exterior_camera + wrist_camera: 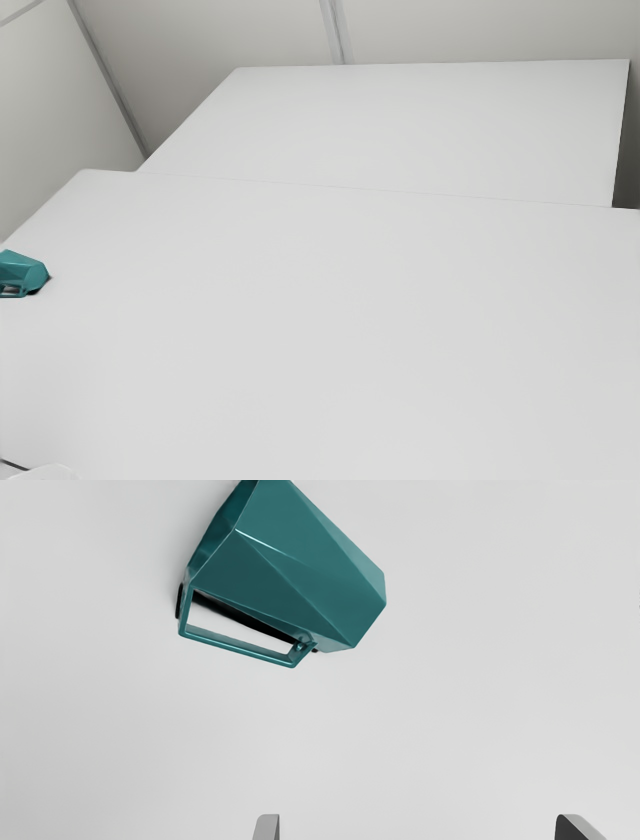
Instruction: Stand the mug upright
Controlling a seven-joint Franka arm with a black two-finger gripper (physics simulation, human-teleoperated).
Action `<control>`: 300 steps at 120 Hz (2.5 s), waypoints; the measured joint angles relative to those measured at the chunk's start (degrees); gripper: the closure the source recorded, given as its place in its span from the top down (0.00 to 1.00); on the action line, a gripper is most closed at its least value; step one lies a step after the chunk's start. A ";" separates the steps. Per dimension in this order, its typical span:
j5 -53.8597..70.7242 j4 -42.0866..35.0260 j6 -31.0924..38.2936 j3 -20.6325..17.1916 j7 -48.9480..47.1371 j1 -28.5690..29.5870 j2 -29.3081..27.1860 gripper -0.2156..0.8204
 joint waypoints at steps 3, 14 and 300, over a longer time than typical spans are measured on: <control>-1.16 1.14 -0.28 -0.02 1.18 0.77 1.15 0.79; -4.70 4.72 -1.08 -1.60 5.21 3.32 4.88 0.79; -31.15 9.08 12.90 -16.06 30.81 6.64 20.59 0.30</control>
